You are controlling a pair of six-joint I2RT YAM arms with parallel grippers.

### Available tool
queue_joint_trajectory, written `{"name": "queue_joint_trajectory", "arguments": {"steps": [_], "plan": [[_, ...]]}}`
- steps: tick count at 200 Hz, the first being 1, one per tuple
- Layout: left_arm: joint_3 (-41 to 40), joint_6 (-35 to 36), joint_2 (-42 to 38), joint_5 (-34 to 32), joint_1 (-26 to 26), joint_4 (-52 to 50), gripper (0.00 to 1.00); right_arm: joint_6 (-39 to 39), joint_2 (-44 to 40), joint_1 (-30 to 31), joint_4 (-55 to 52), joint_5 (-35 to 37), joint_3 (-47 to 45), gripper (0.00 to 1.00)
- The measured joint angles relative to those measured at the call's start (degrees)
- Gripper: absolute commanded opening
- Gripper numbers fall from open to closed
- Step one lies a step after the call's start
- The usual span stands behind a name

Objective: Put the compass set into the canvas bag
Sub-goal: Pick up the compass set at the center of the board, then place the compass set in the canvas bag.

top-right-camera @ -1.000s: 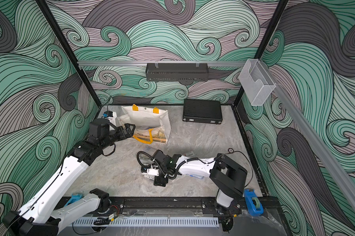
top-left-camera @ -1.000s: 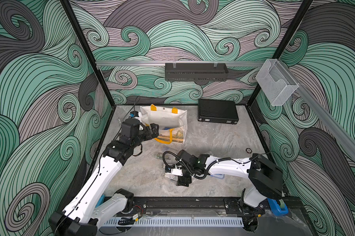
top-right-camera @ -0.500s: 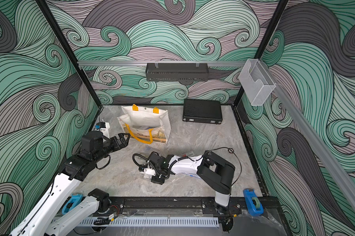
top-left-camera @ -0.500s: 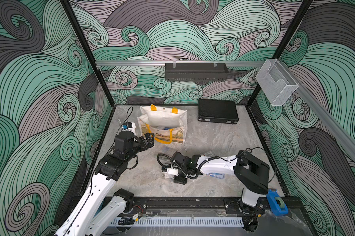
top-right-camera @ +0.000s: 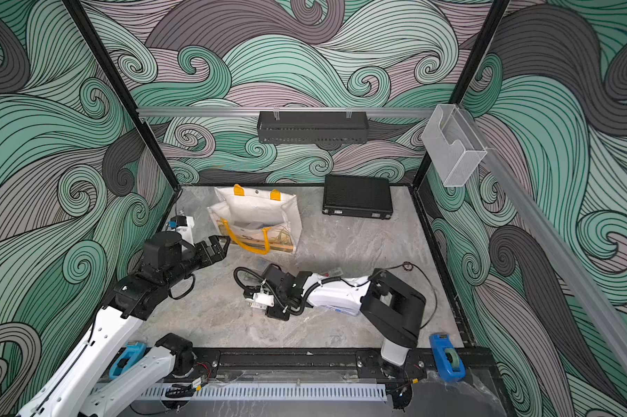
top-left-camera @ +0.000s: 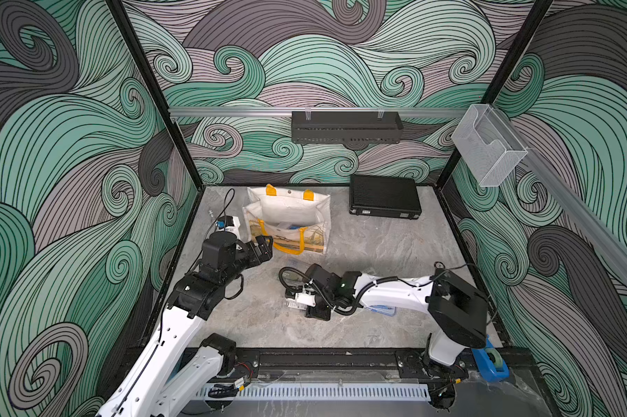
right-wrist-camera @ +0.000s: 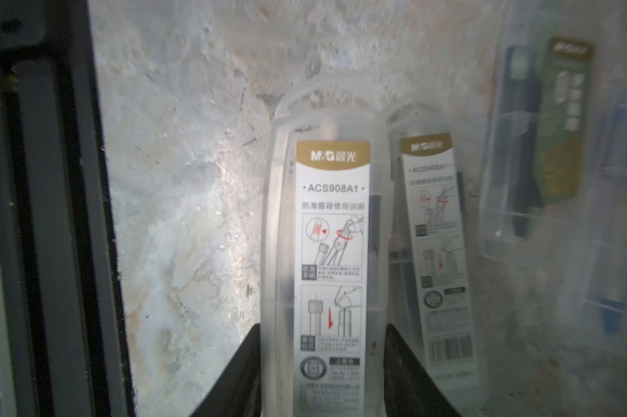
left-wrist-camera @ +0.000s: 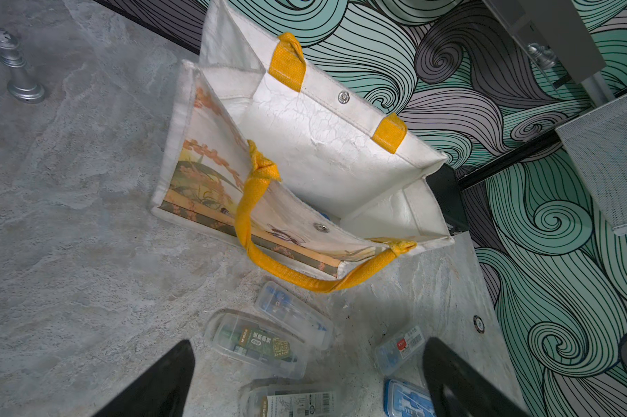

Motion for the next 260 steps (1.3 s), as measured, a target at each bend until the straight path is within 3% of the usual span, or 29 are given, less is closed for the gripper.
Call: {"name": "queue_joint_trajectory", "arguments": {"steps": [58, 132, 183, 217, 260], "plan": [[0.04, 1.03, 2.05, 13.86, 0.0, 7.76, 0.98, -2.73, -16.96, -5.95, 6.8, -0.55, -0.15, 0.38], [0.76, -1.97, 10.64, 26.71, -0.02, 19.47, 0.8, -5.14, -18.95, -12.24, 12.7, 0.04, -0.15, 0.38], [1.97, -3.87, 15.76, 30.51, -0.57, 23.87, 0.6, -3.89, -18.03, -15.54, 15.65, -2.14, 0.87, 0.38], [2.64, -5.09, 17.11, 32.68, -0.61, 27.12, 0.41, -2.78, -16.98, -16.85, 17.09, -3.65, 1.79, 0.38], [2.93, -5.77, 19.12, 34.56, -0.61, 29.29, 0.29, -1.42, -16.26, -17.9, 18.49, -5.55, 2.67, 0.38]]}}
